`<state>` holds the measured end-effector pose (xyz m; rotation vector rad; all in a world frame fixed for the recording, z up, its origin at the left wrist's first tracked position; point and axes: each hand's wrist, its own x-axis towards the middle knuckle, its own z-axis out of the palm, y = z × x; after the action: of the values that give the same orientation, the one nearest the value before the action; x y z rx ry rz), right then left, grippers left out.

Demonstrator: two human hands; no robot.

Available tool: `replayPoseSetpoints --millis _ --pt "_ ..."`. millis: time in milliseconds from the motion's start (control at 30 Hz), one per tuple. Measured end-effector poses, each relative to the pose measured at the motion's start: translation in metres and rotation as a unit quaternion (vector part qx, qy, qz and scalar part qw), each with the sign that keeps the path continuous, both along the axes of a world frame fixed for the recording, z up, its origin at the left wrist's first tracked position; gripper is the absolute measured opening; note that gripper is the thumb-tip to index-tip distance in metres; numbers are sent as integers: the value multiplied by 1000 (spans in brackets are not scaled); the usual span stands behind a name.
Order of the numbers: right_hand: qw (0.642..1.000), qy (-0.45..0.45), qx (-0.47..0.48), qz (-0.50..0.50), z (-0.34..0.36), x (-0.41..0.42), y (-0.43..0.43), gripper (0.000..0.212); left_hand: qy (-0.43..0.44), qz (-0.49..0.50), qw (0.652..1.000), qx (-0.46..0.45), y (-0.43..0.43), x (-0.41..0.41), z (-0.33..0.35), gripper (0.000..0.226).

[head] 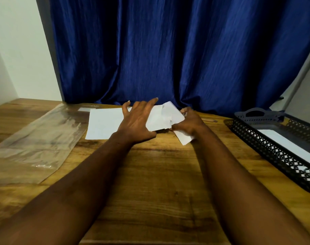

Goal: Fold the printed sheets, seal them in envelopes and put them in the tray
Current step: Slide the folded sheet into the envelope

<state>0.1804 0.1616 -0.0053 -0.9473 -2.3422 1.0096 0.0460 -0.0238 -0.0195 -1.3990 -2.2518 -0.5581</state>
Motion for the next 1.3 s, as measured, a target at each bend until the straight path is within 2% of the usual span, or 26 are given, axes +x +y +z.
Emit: replayPoseSetpoints --millis 67,133,200,400,467,567,633,733,967,1133,1300 --pt "995 92 -30 -36 -1 2 8 79 3 6 1000 2 0 0 0 125" --pt "977 181 -102 -49 4 6 9 72 0 13 1000 -1 0 -1 1 125" --pt "961 215 -166 -42 10 10 9 67 -6 25 1000 -8 1 -2 0 125" --pt "967 134 -210 42 10 10 3 61 -18 55 998 6 0 -14 -4 126" --pt "974 116 -180 69 7 9 5 57 -23 55 998 11 0 -16 -4 125" --pt "988 90 -84 88 -1 5 16 37 -29 54 998 11 -1 -18 -5 125" --pt "990 95 -66 84 -3 7 23 25 -31 54 998 6 -2 -19 -5 125" --pt "989 120 -61 63 -5 10 37 18 -32 54 998 -5 -2 -19 -5 125" --pt "989 123 -23 77 0 25 47 33 -34 50 998 -15 -4 -21 -4 123" --pt "988 70 3 140 7 25 35 29 -36 15 999 -28 -6 -22 -1 121" --pt "987 8 36 157 11 15 25 34 -28 -22 997 -63 -3 -14 0 116"
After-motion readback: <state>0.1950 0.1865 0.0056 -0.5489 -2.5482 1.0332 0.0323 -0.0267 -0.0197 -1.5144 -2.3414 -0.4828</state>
